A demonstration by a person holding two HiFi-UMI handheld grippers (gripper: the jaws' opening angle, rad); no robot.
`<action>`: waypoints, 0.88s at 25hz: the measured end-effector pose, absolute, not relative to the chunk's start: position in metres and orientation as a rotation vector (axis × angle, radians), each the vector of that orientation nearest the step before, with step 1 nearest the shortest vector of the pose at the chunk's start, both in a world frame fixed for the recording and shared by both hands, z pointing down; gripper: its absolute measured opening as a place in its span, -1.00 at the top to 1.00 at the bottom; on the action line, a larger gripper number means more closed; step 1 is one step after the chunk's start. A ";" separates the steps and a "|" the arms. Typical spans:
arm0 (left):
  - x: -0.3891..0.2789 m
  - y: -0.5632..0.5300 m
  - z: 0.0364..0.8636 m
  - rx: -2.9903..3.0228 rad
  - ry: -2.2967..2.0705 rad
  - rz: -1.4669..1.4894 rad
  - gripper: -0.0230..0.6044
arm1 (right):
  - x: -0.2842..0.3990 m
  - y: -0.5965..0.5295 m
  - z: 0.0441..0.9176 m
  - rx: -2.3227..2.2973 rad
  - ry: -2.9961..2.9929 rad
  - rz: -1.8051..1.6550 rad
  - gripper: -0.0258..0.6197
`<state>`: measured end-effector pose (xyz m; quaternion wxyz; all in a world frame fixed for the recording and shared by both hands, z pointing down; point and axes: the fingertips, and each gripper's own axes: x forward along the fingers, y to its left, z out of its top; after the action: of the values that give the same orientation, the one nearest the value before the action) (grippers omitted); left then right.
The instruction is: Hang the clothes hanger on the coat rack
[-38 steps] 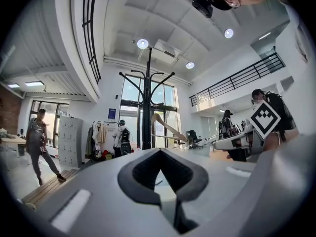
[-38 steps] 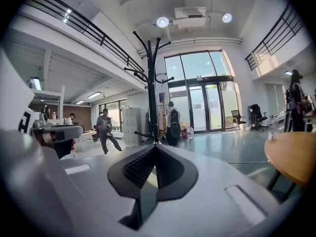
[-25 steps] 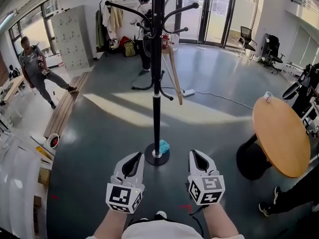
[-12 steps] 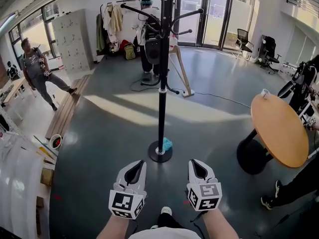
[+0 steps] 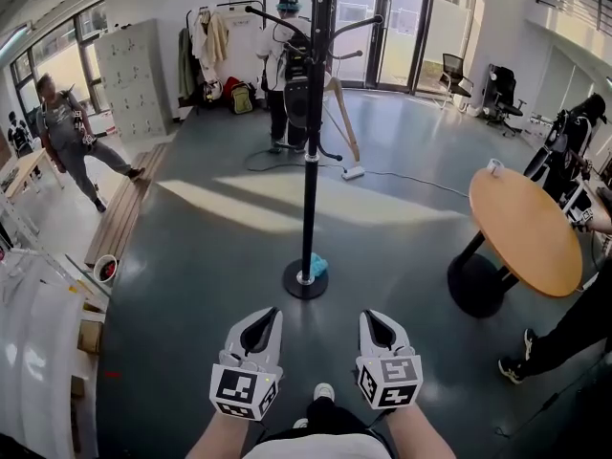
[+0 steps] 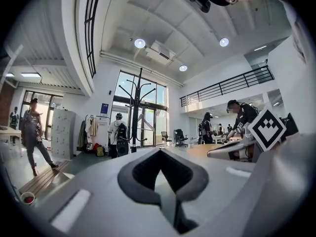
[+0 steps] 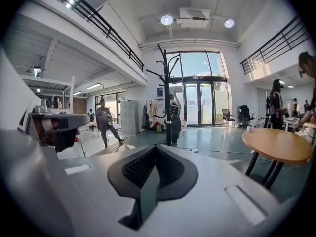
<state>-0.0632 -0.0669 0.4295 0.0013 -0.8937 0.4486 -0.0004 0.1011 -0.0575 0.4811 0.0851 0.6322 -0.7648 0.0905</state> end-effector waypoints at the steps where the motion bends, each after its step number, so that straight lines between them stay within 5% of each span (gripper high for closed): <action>1: -0.065 -0.062 0.431 -2.809 1.404 -0.002 0.93 | 0.097 -0.052 0.482 1.878 -2.288 0.280 0.84; 22: -0.082 -0.032 0.415 -2.750 1.412 0.033 0.93 | 0.065 -0.021 0.464 1.832 -2.368 0.144 0.84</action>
<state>-0.0817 -0.0317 0.4146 0.0249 -0.8893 0.4565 0.0108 0.0647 -0.0211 0.4642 0.0721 0.6097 -0.7879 0.0480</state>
